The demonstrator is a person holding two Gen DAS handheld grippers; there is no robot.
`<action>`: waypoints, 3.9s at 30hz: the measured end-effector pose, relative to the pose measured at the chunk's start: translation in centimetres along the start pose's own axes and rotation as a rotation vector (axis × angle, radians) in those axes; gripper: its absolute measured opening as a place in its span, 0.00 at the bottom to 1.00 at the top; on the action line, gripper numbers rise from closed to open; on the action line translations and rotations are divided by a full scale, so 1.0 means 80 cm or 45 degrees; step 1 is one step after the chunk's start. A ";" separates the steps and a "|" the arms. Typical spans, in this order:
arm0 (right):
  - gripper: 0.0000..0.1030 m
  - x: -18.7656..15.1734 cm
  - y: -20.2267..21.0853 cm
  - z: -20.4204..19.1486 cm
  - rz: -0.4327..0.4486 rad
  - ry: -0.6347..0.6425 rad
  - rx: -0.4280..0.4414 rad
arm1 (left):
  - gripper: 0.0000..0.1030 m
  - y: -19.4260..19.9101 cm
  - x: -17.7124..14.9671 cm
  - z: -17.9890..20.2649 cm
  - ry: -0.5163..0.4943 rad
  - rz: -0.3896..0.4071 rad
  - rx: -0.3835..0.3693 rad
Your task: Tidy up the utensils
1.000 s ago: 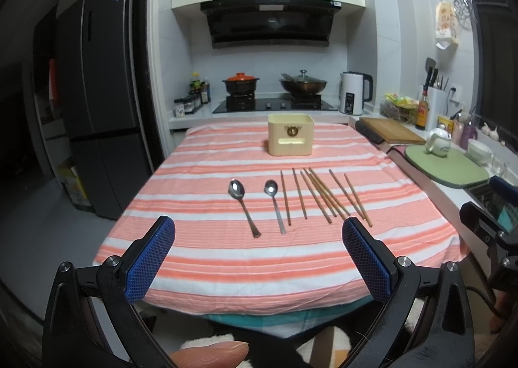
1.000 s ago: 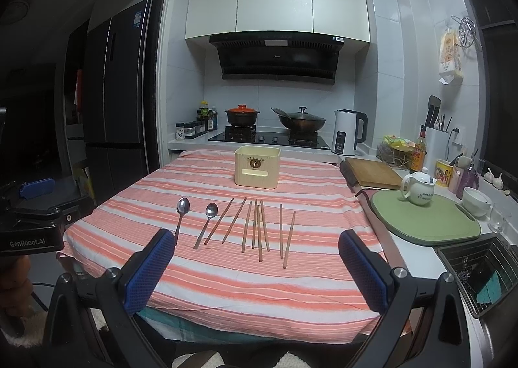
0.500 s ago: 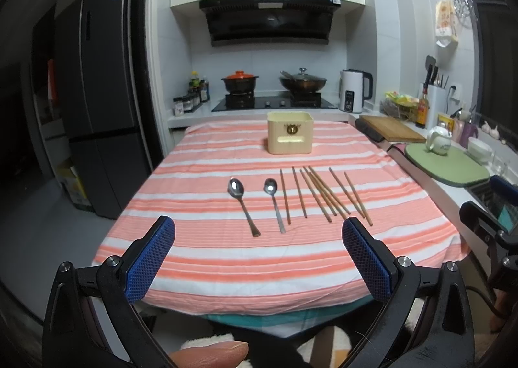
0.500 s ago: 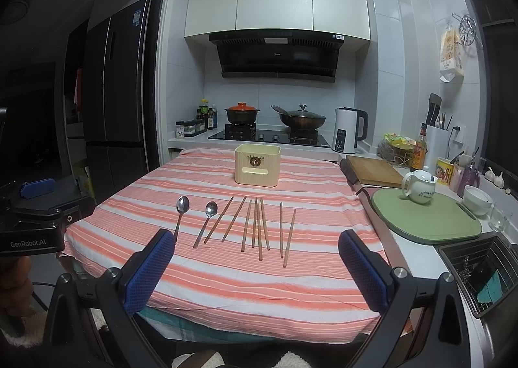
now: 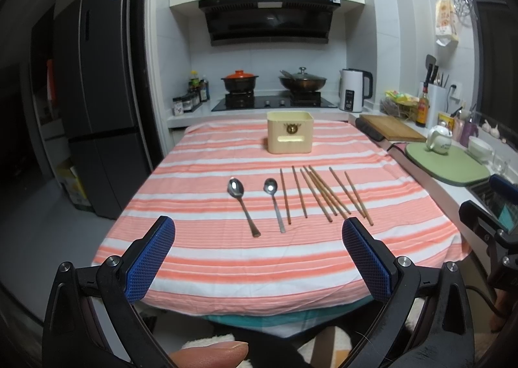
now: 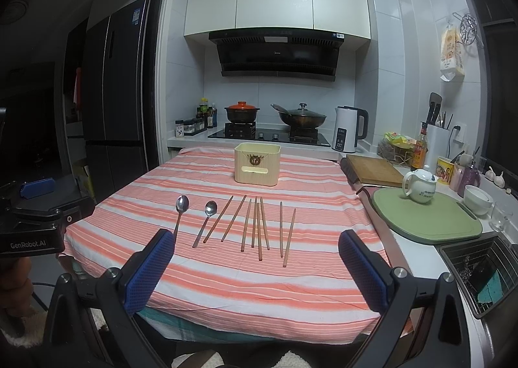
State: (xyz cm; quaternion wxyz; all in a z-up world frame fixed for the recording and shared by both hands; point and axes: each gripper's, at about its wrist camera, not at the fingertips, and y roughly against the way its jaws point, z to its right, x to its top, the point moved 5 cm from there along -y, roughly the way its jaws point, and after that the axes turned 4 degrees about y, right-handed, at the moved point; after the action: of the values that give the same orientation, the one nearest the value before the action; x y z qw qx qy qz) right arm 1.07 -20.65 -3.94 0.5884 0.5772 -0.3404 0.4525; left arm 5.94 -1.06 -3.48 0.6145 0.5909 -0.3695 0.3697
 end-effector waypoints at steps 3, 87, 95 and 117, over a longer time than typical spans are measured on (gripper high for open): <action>1.00 0.000 0.000 0.000 0.000 0.000 0.000 | 1.00 0.000 0.000 0.000 0.000 0.000 0.001; 0.72 -0.122 -0.314 0.088 -0.644 -0.077 0.091 | 0.99 -0.330 -0.077 -0.041 0.156 -0.553 -0.046; 0.68 -0.132 -0.333 0.083 -0.715 -0.021 0.097 | 0.99 -0.354 -0.086 -0.049 0.187 -0.611 -0.036; 0.29 -0.131 -0.365 0.092 -0.768 0.103 0.066 | 0.99 -0.391 -0.076 -0.060 0.202 -0.677 -0.042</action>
State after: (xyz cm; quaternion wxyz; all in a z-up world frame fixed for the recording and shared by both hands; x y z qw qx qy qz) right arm 25.22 -27.14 -23.72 0.6944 0.6485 -0.1181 0.2885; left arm 31.11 2.72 -23.18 0.7267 0.6262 -0.1580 0.2344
